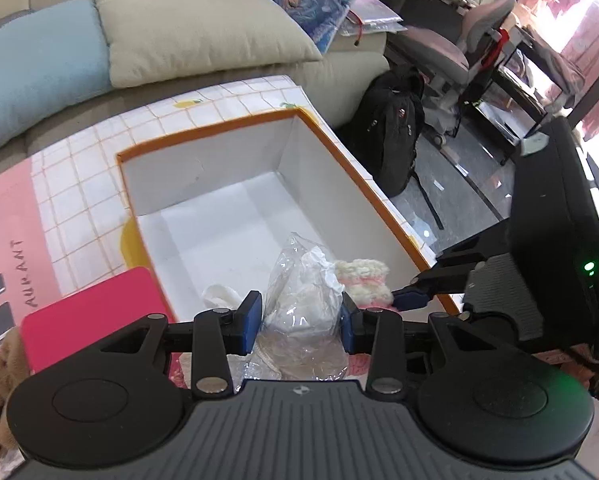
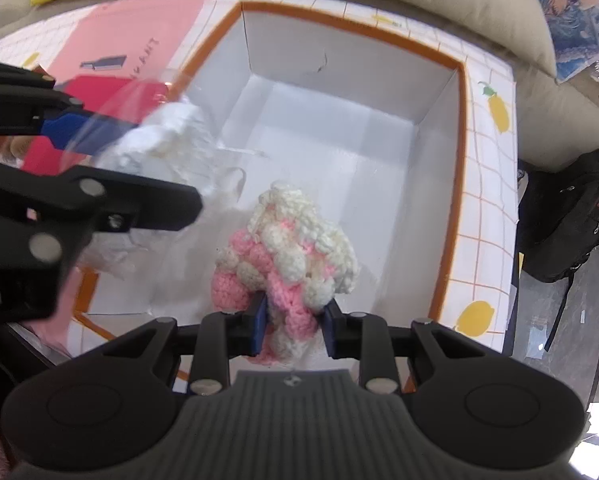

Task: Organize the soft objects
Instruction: 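Carry both items into the white cardboard box and open both tools, then grasp the brown sponge with the left tool while the right tool grasps the brown knotted plush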

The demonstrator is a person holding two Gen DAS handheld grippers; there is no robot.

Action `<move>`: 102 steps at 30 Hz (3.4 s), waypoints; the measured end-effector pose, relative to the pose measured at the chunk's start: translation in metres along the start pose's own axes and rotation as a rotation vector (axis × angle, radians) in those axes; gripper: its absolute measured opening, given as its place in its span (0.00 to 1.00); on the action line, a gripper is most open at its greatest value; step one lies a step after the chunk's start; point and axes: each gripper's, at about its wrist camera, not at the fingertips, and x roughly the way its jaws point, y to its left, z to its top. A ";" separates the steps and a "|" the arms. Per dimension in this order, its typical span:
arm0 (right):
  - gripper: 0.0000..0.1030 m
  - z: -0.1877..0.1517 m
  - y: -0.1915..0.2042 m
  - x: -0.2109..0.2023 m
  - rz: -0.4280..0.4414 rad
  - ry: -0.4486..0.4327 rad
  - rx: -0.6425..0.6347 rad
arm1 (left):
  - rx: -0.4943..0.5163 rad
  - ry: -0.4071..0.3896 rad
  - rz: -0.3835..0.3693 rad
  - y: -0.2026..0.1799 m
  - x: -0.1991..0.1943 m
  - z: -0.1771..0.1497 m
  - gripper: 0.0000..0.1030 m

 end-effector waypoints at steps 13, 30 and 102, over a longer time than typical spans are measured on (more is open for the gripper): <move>0.26 0.004 -0.001 0.033 0.030 0.072 -0.042 | -0.039 0.087 -0.029 0.000 0.039 0.003 0.42; 0.37 0.002 -0.006 0.047 0.069 0.092 -0.017 | -0.063 0.120 0.012 0.001 0.056 -0.002 0.71; 0.54 0.084 0.287 0.036 0.029 -0.378 -0.470 | -0.318 -0.184 0.325 0.215 -0.117 -0.157 0.86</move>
